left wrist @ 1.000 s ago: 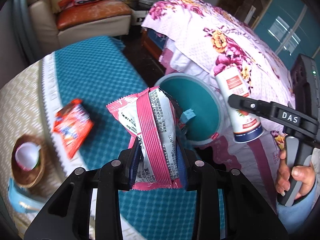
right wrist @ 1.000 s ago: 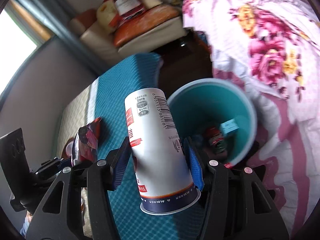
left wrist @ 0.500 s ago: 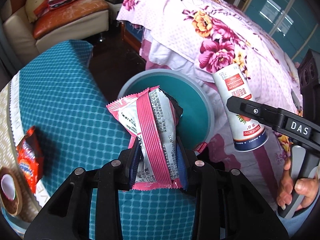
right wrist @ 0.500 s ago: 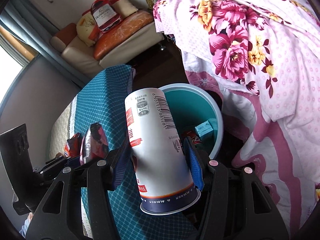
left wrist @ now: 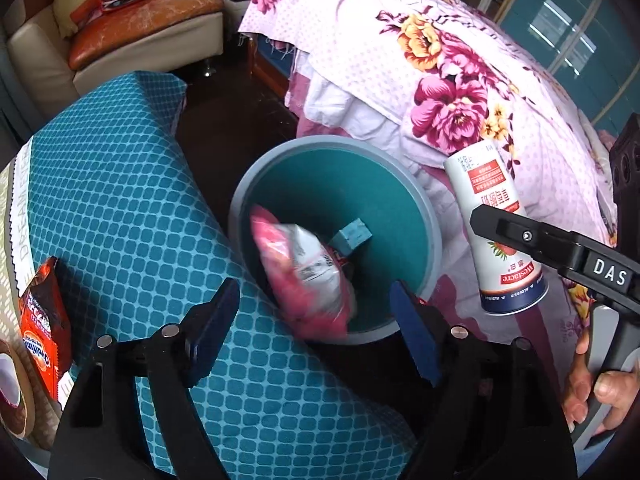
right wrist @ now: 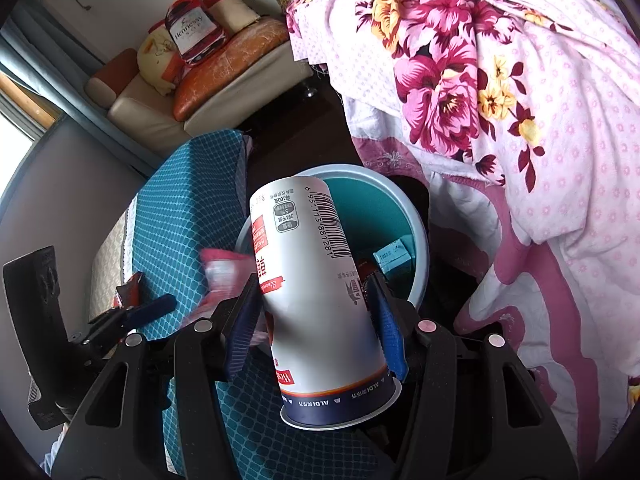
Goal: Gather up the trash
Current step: 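Drop the wrapper into the bin with the left gripper while the right releases the white cup inside, then move both open grippers back over the cluttered table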
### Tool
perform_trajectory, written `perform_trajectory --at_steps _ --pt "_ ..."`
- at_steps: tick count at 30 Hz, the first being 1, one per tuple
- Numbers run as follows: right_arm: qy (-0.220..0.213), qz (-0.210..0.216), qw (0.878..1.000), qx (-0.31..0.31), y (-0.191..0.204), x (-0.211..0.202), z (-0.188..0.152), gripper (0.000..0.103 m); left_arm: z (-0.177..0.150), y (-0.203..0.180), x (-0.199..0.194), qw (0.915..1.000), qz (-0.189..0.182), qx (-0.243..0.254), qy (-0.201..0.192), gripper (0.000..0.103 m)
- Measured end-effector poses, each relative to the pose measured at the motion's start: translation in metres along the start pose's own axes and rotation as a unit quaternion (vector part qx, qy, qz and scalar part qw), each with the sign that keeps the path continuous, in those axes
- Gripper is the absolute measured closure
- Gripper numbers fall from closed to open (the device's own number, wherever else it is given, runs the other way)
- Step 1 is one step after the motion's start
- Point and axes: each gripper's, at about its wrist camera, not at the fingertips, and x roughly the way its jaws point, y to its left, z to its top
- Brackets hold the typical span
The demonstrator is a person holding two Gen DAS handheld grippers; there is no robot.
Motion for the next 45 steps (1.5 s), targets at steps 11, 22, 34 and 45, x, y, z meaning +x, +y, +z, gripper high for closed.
perform_trajectory --at_steps 11,22,34,45 --pt "0.014 -0.008 1.0 -0.012 0.014 0.012 0.001 0.051 -0.018 0.021 -0.022 0.9996 -0.001 -0.028 -0.006 0.024" --pt "0.031 -0.022 0.999 -0.026 0.032 0.024 0.0 0.05 -0.037 0.038 -0.035 0.9989 -0.012 -0.044 -0.004 0.023" --pt "0.039 -0.025 0.998 -0.033 0.057 0.024 -0.007 0.029 -0.056 0.057 -0.054 0.997 -0.023 -0.073 -0.009 0.023" --pt "0.053 -0.012 0.996 -0.075 0.1 0.006 -0.037 0.027 -0.102 0.083 -0.103 0.9956 0.001 -0.088 -0.032 0.023"
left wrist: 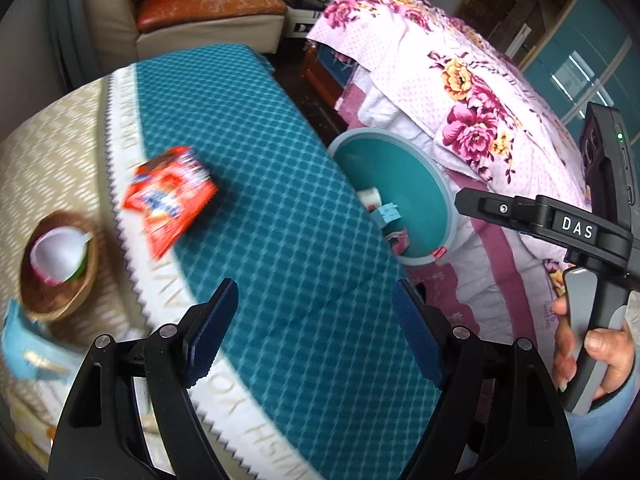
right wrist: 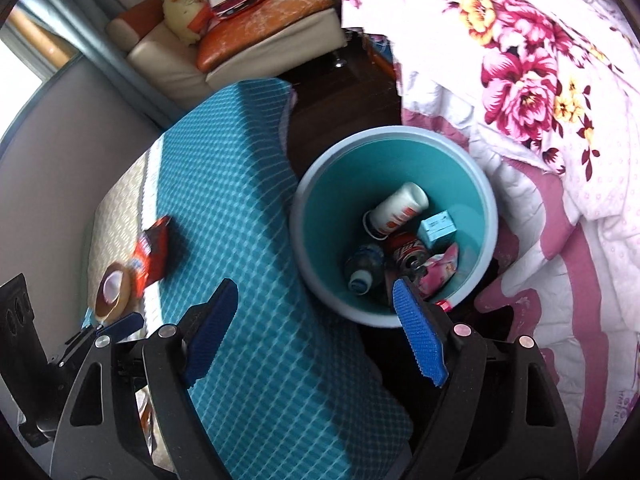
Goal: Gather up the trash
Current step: 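Move both open grippers back over the cluttered table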
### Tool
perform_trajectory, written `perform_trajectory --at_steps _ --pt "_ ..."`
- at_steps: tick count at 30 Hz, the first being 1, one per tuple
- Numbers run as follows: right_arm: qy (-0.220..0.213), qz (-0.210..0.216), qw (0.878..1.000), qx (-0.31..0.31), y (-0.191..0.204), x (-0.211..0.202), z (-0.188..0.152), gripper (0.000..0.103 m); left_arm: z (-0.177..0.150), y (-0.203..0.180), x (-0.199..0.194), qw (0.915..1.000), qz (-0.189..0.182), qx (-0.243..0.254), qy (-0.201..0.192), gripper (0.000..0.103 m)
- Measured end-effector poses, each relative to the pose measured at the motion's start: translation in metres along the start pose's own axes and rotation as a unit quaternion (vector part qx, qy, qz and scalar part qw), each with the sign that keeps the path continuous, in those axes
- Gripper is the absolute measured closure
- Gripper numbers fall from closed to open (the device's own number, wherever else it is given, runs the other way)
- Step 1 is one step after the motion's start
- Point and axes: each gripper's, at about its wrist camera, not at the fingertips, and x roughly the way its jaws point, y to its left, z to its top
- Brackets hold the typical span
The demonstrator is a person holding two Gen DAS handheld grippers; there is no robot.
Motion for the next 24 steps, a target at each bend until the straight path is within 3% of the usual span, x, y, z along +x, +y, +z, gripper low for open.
perform_trajectory --at_steps 10,19,24 --pt "0.023 0.015 0.998 -0.059 0.061 -0.003 -0.027 0.026 -0.041 0.052 -0.052 0.9995 0.015 -0.022 -0.019 0.023" --pt "0.057 0.027 0.992 -0.112 0.117 0.007 -0.053 0.026 -0.09 0.107 -0.084 0.9985 0.048 -0.028 0.002 0.023" --pt "0.081 0.032 0.987 -0.135 0.14 0.017 -0.068 0.026 -0.118 0.119 -0.085 0.9973 0.069 -0.016 0.021 0.023"
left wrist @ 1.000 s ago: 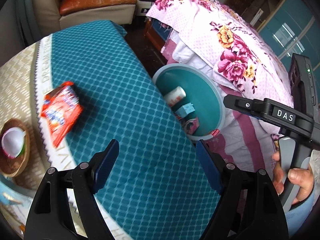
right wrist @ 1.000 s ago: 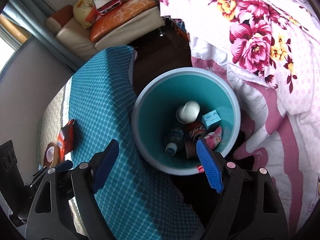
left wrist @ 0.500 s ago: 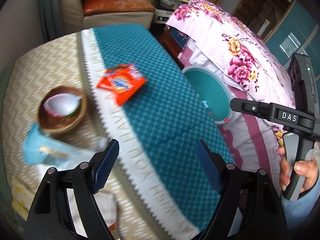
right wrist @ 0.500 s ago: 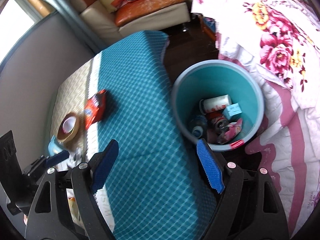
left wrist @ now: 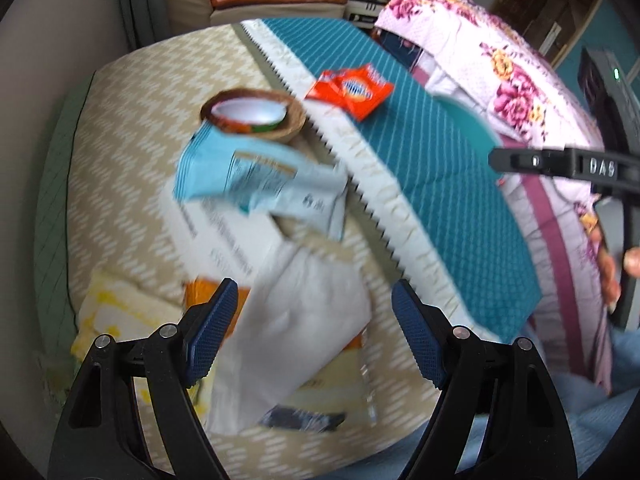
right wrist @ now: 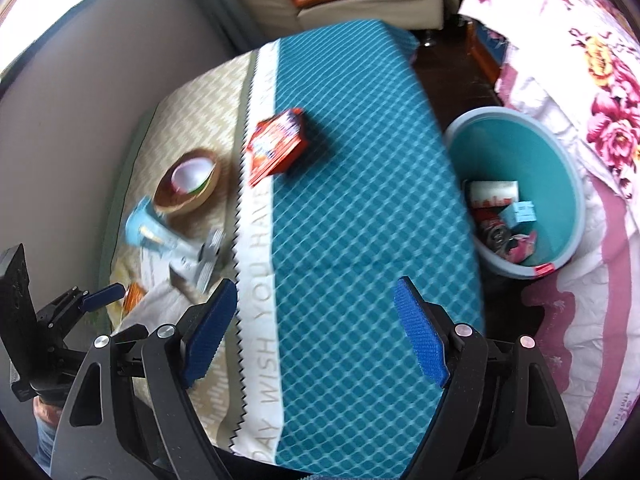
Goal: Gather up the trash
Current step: 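Move both open grippers back over the cluttered table, then grasp the white tissue with the left gripper while the right grasps the blue wet-wipe pack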
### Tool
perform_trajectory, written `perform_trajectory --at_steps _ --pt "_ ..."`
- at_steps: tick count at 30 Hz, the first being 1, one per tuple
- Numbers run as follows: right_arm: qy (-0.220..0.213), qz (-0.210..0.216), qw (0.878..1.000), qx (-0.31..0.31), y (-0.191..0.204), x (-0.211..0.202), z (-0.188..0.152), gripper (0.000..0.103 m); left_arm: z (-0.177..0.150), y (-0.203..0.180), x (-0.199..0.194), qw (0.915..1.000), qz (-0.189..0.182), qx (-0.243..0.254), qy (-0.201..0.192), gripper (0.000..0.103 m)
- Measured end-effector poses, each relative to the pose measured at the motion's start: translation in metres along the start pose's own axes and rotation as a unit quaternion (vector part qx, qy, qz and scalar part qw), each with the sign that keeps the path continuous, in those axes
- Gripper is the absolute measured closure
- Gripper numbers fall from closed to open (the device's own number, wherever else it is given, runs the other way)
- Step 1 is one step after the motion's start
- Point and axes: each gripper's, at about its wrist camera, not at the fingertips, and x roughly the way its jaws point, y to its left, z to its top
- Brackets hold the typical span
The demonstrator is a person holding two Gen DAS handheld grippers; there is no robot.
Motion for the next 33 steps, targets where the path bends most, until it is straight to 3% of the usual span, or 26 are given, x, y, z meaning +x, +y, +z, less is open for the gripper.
perform_trajectory --at_steps 10,15,18,23,25,26,27,33 --pt "0.03 0.009 0.999 -0.015 0.021 0.018 -0.014 0.026 -0.018 -0.005 0.022 0.9988 0.025 0.037 0.02 0.023" --pt "0.035 0.011 0.999 -0.011 0.019 0.022 -0.015 0.026 -0.018 -0.008 0.024 0.9989 0.029 0.037 0.007 0.025" --pt "0.035 0.013 0.999 -0.01 0.019 0.022 -0.016 0.026 -0.018 -0.006 0.025 0.9991 0.03 0.031 0.002 0.043" --pt "0.04 0.013 0.999 -0.011 0.018 0.027 -0.016 0.026 -0.02 -0.009 0.028 0.9982 0.045 0.039 -0.004 0.047" --pt "0.042 0.012 0.999 -0.012 0.019 0.028 -0.015 0.026 -0.021 -0.011 0.027 0.9977 0.052 0.041 -0.011 0.067" --pt "0.042 0.012 0.999 -0.013 0.02 0.029 -0.015 0.026 -0.021 -0.011 0.027 0.9983 0.043 0.038 -0.011 0.085" --pt "0.043 0.011 0.999 -0.013 0.02 0.029 -0.015 0.026 -0.021 -0.009 0.026 0.999 0.032 0.03 -0.01 0.092" --pt "0.043 0.004 0.998 -0.036 0.036 0.034 -0.011 0.026 -0.011 0.017 0.007 0.9989 0.01 -0.026 -0.038 0.094"
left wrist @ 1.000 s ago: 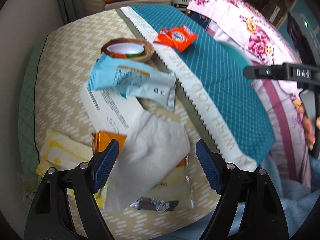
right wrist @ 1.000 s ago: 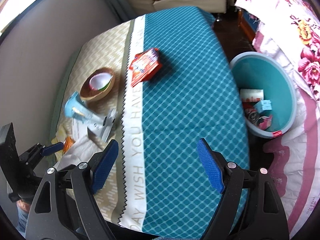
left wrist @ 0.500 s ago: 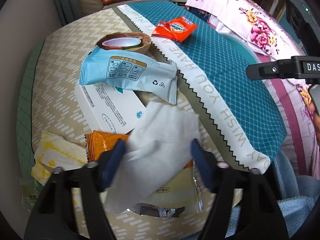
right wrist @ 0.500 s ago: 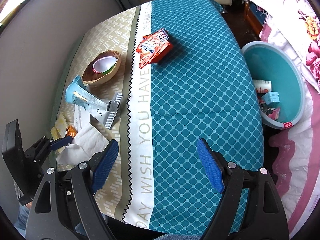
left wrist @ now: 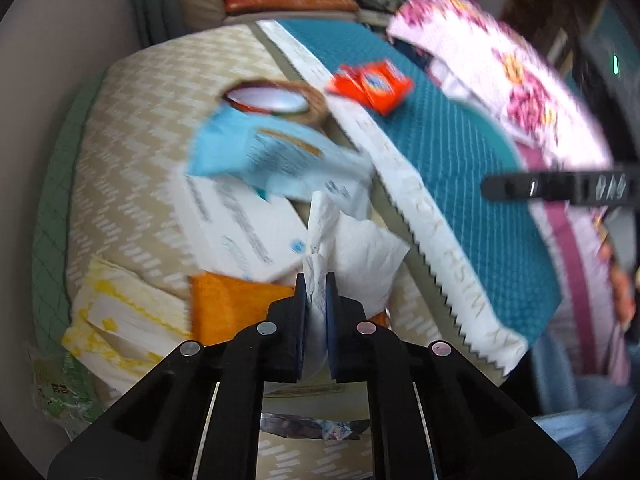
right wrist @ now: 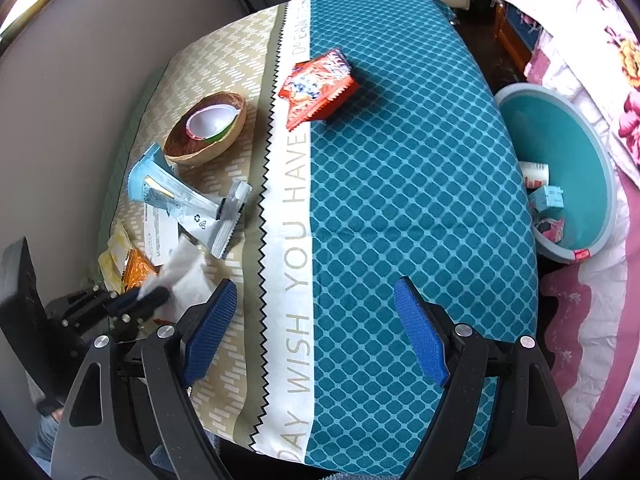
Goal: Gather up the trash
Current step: 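Grasp the white tissue with the left gripper while the right grasps the blue wet-wipe pack, then carry the tissue with the left gripper while the right carries the blue pack to the bin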
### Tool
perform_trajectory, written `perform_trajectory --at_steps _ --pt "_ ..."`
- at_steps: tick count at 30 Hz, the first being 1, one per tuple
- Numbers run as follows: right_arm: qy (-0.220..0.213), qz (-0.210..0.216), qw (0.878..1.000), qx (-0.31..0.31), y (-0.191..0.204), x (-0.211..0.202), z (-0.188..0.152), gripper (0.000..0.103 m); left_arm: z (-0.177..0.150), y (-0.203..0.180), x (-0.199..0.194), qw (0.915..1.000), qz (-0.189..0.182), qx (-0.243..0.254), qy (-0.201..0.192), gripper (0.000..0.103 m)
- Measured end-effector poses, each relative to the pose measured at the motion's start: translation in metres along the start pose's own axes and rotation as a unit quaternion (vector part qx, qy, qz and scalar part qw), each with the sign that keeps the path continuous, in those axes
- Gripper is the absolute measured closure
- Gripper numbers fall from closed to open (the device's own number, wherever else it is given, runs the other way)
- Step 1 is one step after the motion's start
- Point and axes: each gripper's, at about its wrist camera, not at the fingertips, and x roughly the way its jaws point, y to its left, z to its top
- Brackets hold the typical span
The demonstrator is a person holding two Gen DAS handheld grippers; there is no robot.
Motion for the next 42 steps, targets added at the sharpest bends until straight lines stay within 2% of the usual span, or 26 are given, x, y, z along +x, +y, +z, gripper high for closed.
perform_trajectory --at_steps 3,5,13,22,24,26,28,33,42 --pt "0.0 -0.003 1.0 -0.016 0.009 0.003 0.006 0.026 0.009 0.023 -0.02 0.9989 -0.013 -0.036 -0.028 0.094" --pt "0.0 -0.004 0.999 -0.034 0.021 0.008 0.013 0.026 0.014 0.041 -0.032 0.9971 -0.008 -0.059 -0.047 0.094" --pt "0.002 0.018 0.994 -0.112 0.078 0.035 0.047 0.026 0.021 0.107 -0.047 0.9846 -0.007 -0.155 -0.081 0.094" --pt "0.012 0.031 0.983 -0.18 0.13 0.08 0.071 0.026 0.022 0.123 -0.04 0.9818 -0.017 -0.173 -0.076 0.094" --pt "0.02 0.035 0.982 -0.184 0.132 0.084 0.07 0.038 0.022 0.124 -0.038 0.9817 -0.02 -0.174 -0.073 0.094" --pt "0.022 0.043 0.982 -0.185 0.134 0.083 0.067 0.064 0.023 0.122 -0.036 0.9822 -0.022 -0.172 -0.071 0.094" --pt "0.017 0.043 0.982 -0.185 0.133 0.077 0.064 0.074 0.024 0.118 -0.038 0.9826 -0.023 -0.17 -0.072 0.094" --pt "-0.001 0.075 0.988 -0.137 0.112 0.046 0.053 0.086 0.032 0.103 -0.048 0.9838 -0.027 -0.156 -0.085 0.094" --pt "-0.06 0.083 0.992 -0.068 0.06 0.0 0.04 0.086 0.059 0.052 -0.055 0.9884 -0.048 -0.108 -0.096 0.094"
